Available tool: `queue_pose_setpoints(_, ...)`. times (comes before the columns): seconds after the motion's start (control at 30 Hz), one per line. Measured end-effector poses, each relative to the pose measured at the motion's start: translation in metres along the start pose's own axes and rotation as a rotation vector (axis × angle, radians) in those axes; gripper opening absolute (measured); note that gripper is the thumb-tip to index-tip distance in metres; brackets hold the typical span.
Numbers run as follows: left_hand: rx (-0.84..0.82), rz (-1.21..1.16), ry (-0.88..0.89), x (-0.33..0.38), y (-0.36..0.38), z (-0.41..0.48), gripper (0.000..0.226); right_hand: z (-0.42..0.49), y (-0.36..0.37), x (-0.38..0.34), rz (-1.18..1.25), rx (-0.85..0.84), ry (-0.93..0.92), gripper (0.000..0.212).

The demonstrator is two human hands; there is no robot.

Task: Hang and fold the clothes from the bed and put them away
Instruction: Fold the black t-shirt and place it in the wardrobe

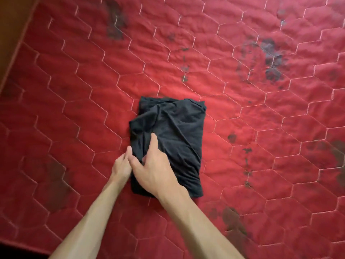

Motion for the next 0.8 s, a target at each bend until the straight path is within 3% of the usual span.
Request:
queue_pose_setpoints(0.07,0.022,0.006,-0.058,0.003,-0.006,-0.002,0.074,-0.004,0.0,0.02,-0.035,0.09,-0.056,0.064)
queue_pose_setpoints(0.13,0.04,0.026,0.012,0.005,-0.005,-0.002,0.065,-0.008,-0.014,0.049,-0.149,0.235,-0.046,0.048)
queue_pose_setpoints(0.27,0.11,0.135,0.136,0.01,0.002,-0.004,0.056,-0.002,-0.051,0.097,-0.224,0.478,0.162,0.06)
queue_pose_setpoints(0.4,0.128,0.144,0.17,0.024,0.01,0.002,0.072,0.02,-0.08,0.112,0.138,0.379,0.341,0.071)
queue_pose_setpoints(0.53,0.016,0.03,0.106,0.036,0.012,0.011,0.082,0.032,-0.089,0.105,0.538,0.191,0.407,0.043)
queue_pose_setpoints(0.67,-0.314,-0.183,0.036,0.043,0.006,0.006,0.06,0.026,-0.096,0.087,0.63,0.126,0.354,0.024)
queue_pose_setpoints(0.8,-0.429,-0.367,0.051,0.057,-0.022,-0.02,0.044,0.003,-0.116,0.06,0.717,0.126,0.297,0.029)
Point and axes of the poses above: each hand's wrist, its own z-axis towards the middle knuckle, its own y-axis out of the palm, x = y × z, the point moved 1 cm from there along z, towards the middle knuckle, and after that the axes turned 11 degrees about z, right-handed, at the moved point
